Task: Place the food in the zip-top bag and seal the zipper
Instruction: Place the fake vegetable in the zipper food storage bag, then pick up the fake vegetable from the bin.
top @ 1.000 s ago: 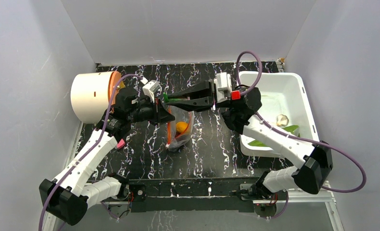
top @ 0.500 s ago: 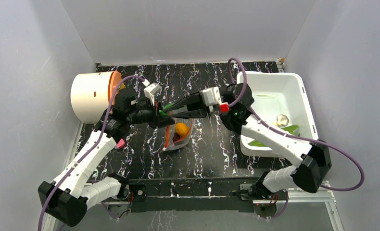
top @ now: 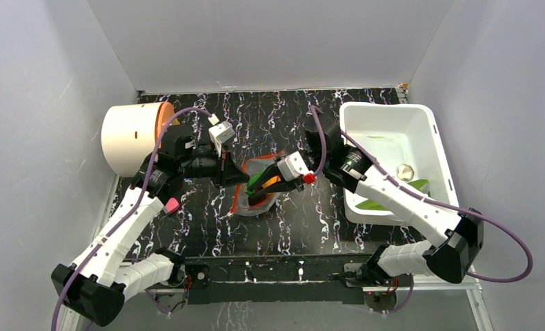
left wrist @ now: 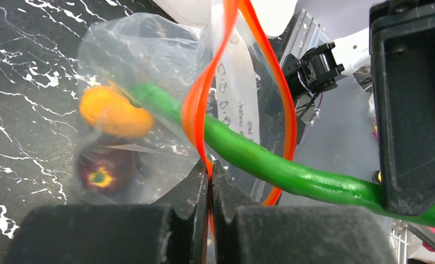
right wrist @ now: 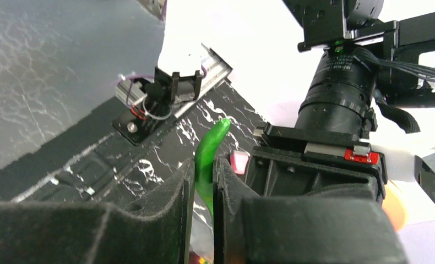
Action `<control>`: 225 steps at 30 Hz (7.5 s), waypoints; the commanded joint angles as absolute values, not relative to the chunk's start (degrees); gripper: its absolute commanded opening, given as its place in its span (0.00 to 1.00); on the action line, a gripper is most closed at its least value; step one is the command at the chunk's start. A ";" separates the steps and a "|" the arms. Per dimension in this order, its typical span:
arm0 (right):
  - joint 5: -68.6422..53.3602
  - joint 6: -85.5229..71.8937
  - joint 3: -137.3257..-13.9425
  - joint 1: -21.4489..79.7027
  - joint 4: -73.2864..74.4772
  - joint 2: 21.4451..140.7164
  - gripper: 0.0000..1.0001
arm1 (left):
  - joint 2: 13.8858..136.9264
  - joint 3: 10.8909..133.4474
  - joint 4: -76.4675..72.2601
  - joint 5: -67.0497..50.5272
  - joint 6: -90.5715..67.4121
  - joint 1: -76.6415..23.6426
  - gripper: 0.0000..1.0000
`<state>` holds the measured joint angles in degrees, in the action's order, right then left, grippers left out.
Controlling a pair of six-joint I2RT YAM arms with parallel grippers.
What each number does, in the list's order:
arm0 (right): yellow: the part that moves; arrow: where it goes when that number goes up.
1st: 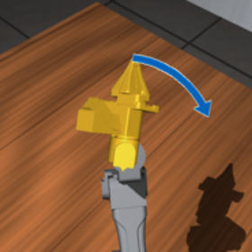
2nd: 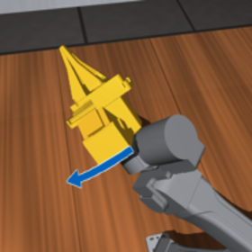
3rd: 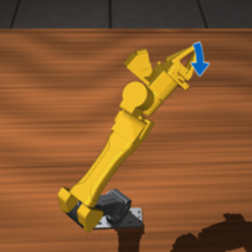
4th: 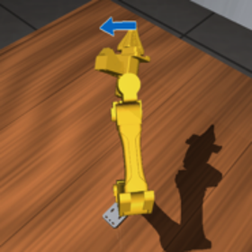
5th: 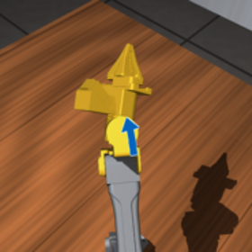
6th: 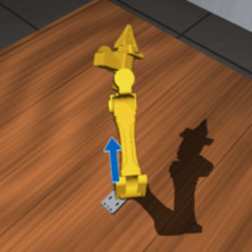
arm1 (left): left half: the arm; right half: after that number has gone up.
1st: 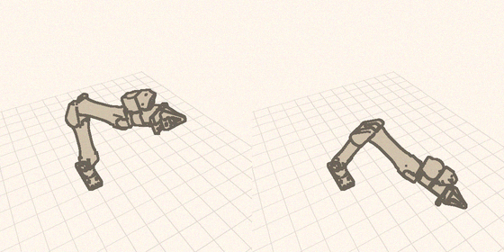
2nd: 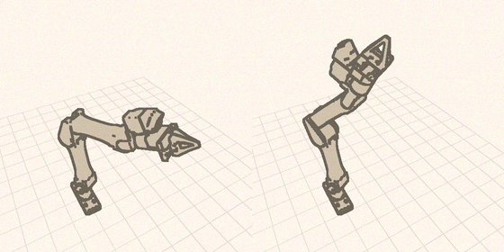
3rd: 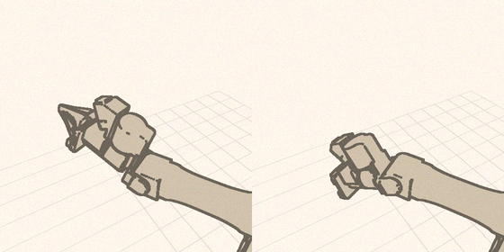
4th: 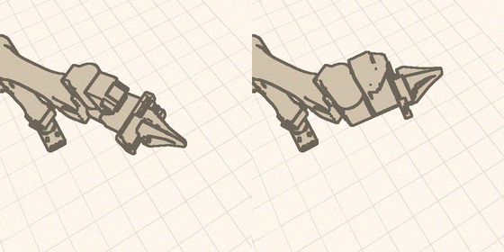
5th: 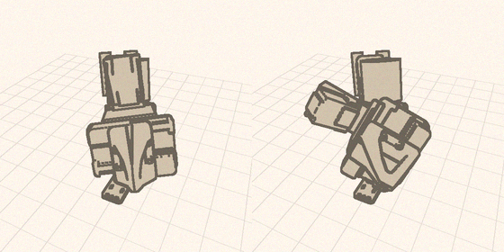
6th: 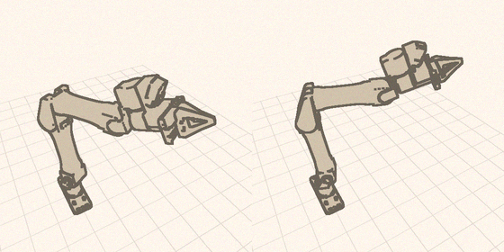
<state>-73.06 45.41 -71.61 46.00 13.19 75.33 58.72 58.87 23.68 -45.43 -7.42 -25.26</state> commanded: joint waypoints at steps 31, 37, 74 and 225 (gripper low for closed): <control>-20.68 69.40 -83.52 56.73 46.11 85.25 0.10 | 60.95 61.07 22.22 -52.27 -8.33 -25.49 0.00; -14.74 68.40 -83.50 57.76 47.30 86.68 0.14 | 59.61 60.12 20.66 -51.32 -11.94 -25.49 0.00; 18.81 -16.36 -70.73 58.62 14.28 65.04 0.63 | 51.31 48.90 8.85 -28.45 -0.57 -25.49 0.00; -2.20 -10.42 -67.89 -4.87 13.80 95.73 0.00 | 58.08 55.42 15.48 -17.49 -3.50 -25.49 0.00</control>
